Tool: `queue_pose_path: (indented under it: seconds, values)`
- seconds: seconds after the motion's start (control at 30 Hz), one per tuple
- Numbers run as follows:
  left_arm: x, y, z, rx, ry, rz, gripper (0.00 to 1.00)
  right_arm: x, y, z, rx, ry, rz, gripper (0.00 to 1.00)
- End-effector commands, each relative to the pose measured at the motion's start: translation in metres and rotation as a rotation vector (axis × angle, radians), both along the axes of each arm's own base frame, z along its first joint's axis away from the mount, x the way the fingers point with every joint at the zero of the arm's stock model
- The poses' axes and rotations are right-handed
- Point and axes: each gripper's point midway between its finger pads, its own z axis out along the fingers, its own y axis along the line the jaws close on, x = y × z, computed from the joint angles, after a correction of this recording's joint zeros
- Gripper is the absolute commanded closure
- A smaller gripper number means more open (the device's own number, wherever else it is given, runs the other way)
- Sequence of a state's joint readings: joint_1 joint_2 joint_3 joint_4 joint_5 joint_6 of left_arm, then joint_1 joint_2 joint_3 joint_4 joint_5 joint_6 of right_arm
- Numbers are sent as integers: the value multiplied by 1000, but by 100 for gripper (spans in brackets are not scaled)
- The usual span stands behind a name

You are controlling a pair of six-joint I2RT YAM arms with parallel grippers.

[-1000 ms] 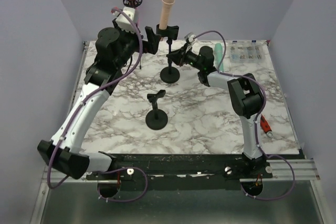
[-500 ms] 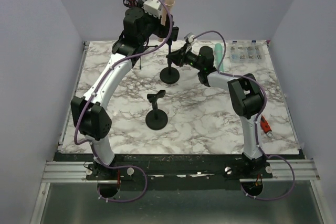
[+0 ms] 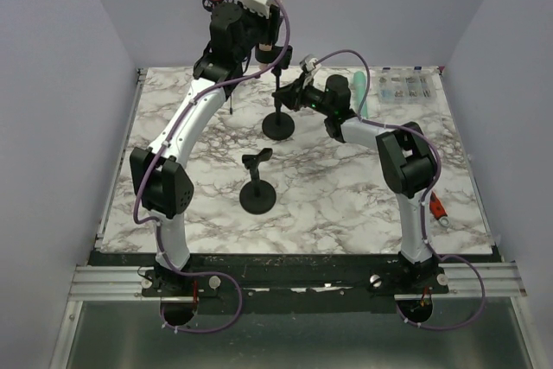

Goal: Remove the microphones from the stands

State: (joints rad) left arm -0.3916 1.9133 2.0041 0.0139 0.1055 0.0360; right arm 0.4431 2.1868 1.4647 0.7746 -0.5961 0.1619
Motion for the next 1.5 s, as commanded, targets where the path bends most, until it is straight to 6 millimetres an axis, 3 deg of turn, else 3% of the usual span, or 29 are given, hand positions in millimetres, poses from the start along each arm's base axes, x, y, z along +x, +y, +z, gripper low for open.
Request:
queue_pose_path:
  seconds: [0.0, 0.07, 0.1, 0.17, 0.27, 0.4, 0.6, 0.87, 1.17, 1.3, 1.47]
  values:
    - [6, -4, 7, 9, -46, -30, 60, -16, 4, -27, -47, 139, 13, 90]
    - [5, -4, 7, 21, -54, -35, 80, -13, 3, -20, -43, 131, -10, 73]
    - [5, -4, 8, 23, -60, -29, 98, -12, 1, -17, -38, 128, -22, 68]
    - [3, -1, 7, 39, -79, -20, 100, -9, -2, -7, -30, 116, -52, 54]
    - [0, 1, 9, 66, -105, -16, 100, -4, -8, 11, -19, 107, -104, 25]
    - [-4, 2, 8, 73, -115, -20, 100, -2, -19, 40, 7, 70, -164, 1]
    - [-9, 1, 7, 69, -121, -30, 100, -10, -29, 89, 79, -27, -178, 0]
    - [-9, 0, 9, 65, -129, -40, 100, -23, -24, 140, 129, -136, -105, 0]
    - [-10, -1, 7, 68, -122, -47, 100, -7, -17, 151, 108, -141, -107, 6]
    - [-10, -1, 8, 69, -124, -46, 100, -6, -14, 147, 106, -129, -92, 14]
    - [-10, -1, 7, 72, -120, -46, 100, -5, -12, 143, 102, -120, -85, 17]
